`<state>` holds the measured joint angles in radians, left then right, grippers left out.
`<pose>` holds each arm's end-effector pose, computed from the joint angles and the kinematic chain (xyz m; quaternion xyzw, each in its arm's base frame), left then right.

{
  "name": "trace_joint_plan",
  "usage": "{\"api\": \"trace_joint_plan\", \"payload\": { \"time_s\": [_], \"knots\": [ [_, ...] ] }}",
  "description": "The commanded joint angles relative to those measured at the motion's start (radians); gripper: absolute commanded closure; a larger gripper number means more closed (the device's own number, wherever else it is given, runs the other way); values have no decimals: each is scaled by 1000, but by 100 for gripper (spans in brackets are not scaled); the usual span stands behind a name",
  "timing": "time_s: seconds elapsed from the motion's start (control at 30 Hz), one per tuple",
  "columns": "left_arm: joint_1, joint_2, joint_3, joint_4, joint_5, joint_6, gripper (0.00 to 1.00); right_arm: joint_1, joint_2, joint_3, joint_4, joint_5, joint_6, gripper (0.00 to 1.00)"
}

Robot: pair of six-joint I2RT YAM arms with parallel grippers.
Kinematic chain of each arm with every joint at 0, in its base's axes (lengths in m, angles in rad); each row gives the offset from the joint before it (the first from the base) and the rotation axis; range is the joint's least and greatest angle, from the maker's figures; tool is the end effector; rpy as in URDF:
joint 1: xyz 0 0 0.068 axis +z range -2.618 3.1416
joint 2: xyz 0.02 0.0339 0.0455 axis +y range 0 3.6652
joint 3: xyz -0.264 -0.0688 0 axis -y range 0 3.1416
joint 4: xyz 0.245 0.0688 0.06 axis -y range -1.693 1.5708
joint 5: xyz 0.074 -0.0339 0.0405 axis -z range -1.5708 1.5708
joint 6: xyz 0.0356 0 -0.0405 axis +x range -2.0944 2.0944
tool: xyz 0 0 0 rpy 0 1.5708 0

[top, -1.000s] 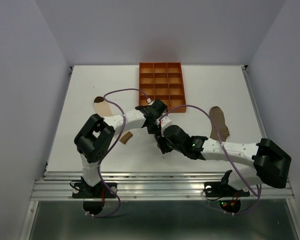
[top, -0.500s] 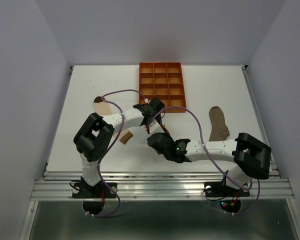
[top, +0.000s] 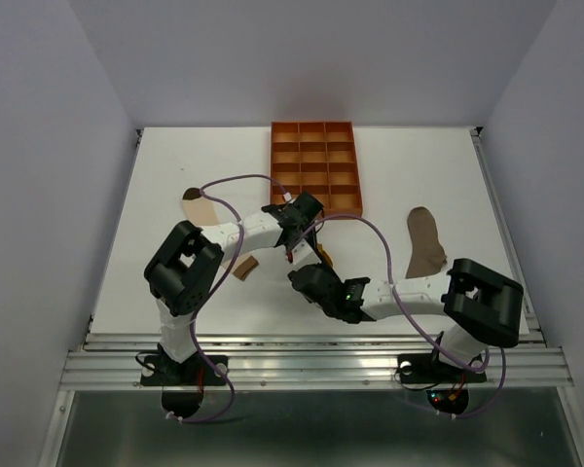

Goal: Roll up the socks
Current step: Roll the sock at the center of the board.

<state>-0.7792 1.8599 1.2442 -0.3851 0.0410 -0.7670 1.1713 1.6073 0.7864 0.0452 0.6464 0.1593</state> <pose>0.2758 -0.2744 0.1818 0.0116 0.9594 -0.2104 0.1875 0.1417 0.2806 0.1672 -0.3162 0.8243 -0.0038 0.4696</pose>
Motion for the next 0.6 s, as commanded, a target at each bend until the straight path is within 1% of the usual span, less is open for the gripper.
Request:
{"api": "trace_joint_plan", "payload": {
  "time_s": [0.0, 0.57],
  "knots": [
    [-34, 45, -25, -97, -6, 23, 60, -7, 2, -27, 125, 22, -14, 47],
    [-32, 45, -32, -87, 10, 29, 60, -7, -17, -79, 214, 99, -44, 47]
  ]
}}
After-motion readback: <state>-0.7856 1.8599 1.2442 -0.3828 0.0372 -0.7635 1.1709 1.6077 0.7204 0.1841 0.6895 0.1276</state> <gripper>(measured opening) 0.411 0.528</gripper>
